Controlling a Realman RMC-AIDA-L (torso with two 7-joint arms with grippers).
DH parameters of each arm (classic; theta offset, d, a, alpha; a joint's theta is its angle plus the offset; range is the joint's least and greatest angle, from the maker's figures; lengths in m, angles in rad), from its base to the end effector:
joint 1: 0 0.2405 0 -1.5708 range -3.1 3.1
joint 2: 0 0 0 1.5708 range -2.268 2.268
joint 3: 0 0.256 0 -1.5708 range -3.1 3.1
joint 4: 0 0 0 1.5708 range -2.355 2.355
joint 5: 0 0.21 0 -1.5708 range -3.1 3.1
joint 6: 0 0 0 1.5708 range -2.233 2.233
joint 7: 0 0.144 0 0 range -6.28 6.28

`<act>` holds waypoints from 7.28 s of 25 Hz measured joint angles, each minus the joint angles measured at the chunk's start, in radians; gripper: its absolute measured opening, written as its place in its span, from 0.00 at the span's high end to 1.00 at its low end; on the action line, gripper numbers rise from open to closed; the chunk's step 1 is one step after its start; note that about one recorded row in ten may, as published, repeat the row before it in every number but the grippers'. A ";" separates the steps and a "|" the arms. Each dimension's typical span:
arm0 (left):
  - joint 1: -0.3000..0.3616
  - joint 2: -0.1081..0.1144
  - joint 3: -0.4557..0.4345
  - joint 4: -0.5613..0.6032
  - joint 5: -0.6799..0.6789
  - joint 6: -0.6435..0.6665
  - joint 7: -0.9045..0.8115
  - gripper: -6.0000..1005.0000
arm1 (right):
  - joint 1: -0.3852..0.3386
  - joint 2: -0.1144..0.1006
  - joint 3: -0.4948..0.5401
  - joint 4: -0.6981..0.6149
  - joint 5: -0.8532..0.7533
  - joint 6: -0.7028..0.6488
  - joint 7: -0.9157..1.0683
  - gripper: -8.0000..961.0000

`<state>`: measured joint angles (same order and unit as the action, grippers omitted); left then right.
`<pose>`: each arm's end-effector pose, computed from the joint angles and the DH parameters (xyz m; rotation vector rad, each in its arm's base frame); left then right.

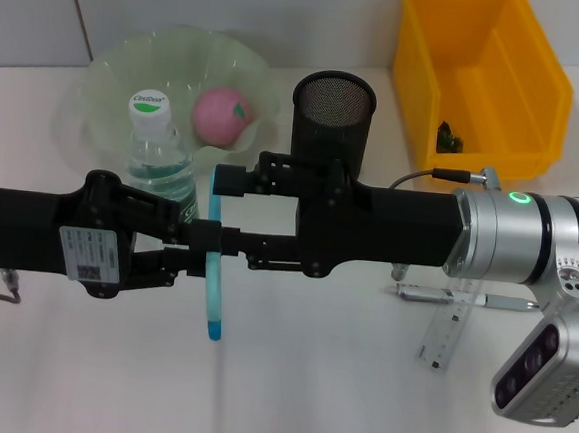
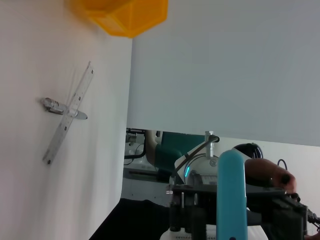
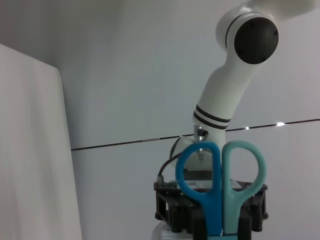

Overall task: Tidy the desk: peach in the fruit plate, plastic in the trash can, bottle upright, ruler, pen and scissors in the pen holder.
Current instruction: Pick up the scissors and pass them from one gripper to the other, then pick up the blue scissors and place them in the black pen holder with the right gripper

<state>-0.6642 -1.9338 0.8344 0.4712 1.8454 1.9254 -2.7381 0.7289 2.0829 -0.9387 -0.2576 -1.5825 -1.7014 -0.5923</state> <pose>-0.2141 0.3161 0.0282 1.7560 1.8851 0.5219 0.1736 0.3190 -0.0519 -1.8020 -1.6093 0.7452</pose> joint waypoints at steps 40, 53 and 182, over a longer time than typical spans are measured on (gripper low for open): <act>0.000 -0.001 0.000 0.001 0.000 0.001 0.010 0.67 | 0.013 0.001 -0.025 0.014 -0.005 0.014 -0.007 0.69; 0.006 0.003 -0.005 0.002 0.000 0.007 0.013 0.63 | 0.012 0.001 -0.034 0.014 -0.006 0.016 -0.008 0.76; 0.226 -0.133 -0.077 -0.083 -0.029 -0.272 1.814 0.16 | 0.009 0.006 -0.130 0.051 0.521 0.773 1.311 0.65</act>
<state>-0.4384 -2.0668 0.7578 0.3878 1.8160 1.6538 -0.9237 0.7378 2.0890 -1.0691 -0.2064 -1.0617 -0.9283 0.7183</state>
